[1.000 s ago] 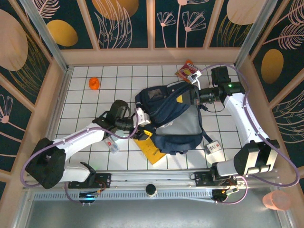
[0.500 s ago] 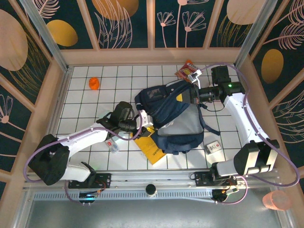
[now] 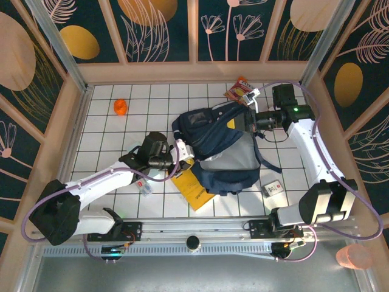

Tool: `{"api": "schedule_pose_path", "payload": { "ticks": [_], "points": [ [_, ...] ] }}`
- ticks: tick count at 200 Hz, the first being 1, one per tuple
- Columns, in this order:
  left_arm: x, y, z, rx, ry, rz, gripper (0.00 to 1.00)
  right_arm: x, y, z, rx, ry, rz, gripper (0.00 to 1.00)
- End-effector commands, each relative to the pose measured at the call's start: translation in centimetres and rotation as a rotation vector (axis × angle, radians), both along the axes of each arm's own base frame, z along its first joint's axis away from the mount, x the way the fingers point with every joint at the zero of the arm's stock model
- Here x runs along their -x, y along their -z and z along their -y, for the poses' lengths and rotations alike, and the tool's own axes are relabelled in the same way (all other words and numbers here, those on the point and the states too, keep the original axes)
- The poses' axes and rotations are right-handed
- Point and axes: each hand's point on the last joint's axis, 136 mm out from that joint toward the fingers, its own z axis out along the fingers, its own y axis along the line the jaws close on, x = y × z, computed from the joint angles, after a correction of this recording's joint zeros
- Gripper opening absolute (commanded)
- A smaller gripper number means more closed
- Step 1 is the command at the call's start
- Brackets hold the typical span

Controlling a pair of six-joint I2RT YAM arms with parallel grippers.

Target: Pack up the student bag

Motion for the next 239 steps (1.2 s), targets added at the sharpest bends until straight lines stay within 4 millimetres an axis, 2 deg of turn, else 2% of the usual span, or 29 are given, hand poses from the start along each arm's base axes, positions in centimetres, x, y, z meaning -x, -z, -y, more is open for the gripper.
{"api": "schedule_pose_path", "payload": {
  "ticks": [1,50,93,115,125,135,143,163,178,191,194,201,216,239],
  "points": [
    [-3.4,2.5,-2.5,-0.135,-0.211,0.009,0.0,1.3,-4.4,-0.3,-0.09,-0.056,0.119,0.0],
    [-9.7,2.1,-6.3,-0.113,-0.49,0.012,0.0,2.5,-6.3,-0.3,-0.118,-0.083,0.149,0.0],
    [-15.2,3.6,-10.2,-0.18,-0.677,0.049,0.0,2.7,-7.5,-0.4,-0.143,-0.087,0.16,0.0],
    [-18.4,3.8,-11.0,-0.172,-0.755,0.059,0.0,2.1,-8.5,-0.5,-0.17,-0.073,0.181,0.0],
    [-19.4,3.4,-10.4,-0.158,-0.748,0.061,0.0,1.2,-8.8,-0.5,-0.174,-0.043,0.189,0.0],
    [-19.7,2.2,-9.4,-0.122,-0.714,0.056,0.0,-0.1,-8.8,-0.5,-0.176,0.002,0.188,0.0],
    [-19.4,1.0,-8.8,-0.079,-0.687,0.054,0.09,-1.1,-8.8,-0.5,-0.177,0.031,0.192,0.0],
    [-17.9,-4.2,-6.6,0.066,-0.555,0.112,0.52,-3.4,-8.6,-0.5,-0.163,0.09,0.223,0.0],
    [-16.4,-7.3,-5.3,0.139,-0.459,0.141,0.7,-5.4,-8.3,-0.5,-0.148,0.138,0.235,0.0],
    [-14.9,-9.1,-4.3,0.177,-0.361,0.168,0.8,-6.7,-8.3,-1.1,-0.154,0.149,0.247,0.0],
    [-14.8,-10.7,-4.0,0.199,-0.337,0.2,0.82,-7.0,-8.4,-1.2,-0.159,0.149,0.25,0.0],
    [-14.1,-12.1,-3.4,0.222,-0.291,0.236,0.88,-7.5,-8.4,-1.7,-0.168,0.141,0.256,0.0],
    [-12.7,-14.2,-2.5,0.24,-0.221,0.301,0.93,-8.8,-8.2,-2.5,-0.175,0.14,0.264,0.0],
    [-13.7,-15.8,-3.0,0.215,-0.297,0.341,0.94,-11.1,-7.6,-4.0,-0.164,0.138,0.269,0.0]
  ]
}}
